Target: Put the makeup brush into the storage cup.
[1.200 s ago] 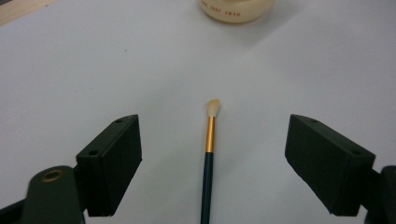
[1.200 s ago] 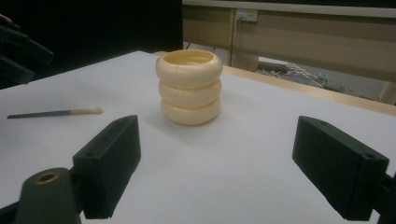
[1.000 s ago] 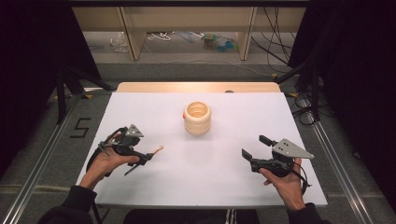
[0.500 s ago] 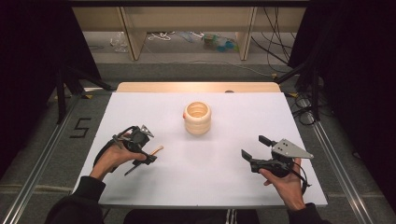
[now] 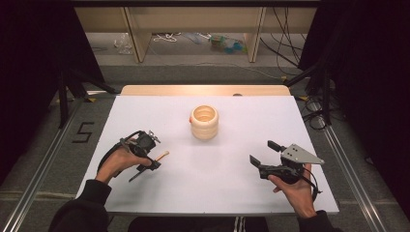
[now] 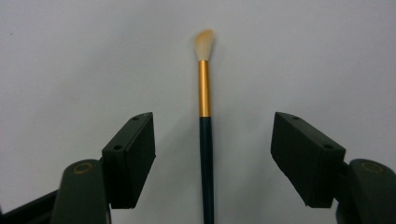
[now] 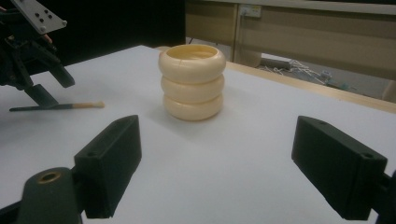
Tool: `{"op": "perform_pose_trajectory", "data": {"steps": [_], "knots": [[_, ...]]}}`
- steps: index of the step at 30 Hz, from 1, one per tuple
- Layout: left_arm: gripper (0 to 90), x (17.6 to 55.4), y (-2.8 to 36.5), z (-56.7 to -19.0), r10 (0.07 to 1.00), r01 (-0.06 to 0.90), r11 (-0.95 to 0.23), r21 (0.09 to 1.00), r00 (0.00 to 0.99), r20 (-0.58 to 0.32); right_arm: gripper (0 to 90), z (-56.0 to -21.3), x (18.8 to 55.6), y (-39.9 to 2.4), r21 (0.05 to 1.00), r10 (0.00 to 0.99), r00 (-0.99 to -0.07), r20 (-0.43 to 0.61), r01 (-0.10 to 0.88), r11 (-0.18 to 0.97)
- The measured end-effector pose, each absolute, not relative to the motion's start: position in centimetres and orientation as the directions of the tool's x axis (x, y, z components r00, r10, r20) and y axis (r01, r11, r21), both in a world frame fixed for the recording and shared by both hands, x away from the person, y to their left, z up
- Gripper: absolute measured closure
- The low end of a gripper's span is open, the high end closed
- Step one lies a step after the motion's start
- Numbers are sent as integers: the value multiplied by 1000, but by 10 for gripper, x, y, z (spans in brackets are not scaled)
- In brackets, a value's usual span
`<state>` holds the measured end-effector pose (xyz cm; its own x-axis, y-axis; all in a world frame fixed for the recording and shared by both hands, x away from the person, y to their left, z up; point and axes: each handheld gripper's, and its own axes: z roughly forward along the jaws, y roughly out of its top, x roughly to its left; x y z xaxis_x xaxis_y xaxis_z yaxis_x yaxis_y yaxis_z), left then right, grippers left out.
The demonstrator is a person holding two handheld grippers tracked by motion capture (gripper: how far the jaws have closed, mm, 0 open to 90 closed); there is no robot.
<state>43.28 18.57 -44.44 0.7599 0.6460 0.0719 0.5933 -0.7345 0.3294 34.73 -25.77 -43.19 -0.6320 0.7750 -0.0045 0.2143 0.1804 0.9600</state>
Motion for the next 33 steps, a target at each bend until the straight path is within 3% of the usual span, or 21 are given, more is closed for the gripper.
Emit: {"op": "perform_pose_trajectory", "data": {"steps": [14, 33], "knots": [[368, 438, 185, -449, 657, 617, -736, 280, 751, 73, 171, -433, 347, -257, 960, 771, -637, 8, 222, 173], [530, 441, 181, -454, 647, 623, -750, 222, 760, 53, 174, -432, 347, -257, 959, 769, -639, 3, 219, 178]]}}
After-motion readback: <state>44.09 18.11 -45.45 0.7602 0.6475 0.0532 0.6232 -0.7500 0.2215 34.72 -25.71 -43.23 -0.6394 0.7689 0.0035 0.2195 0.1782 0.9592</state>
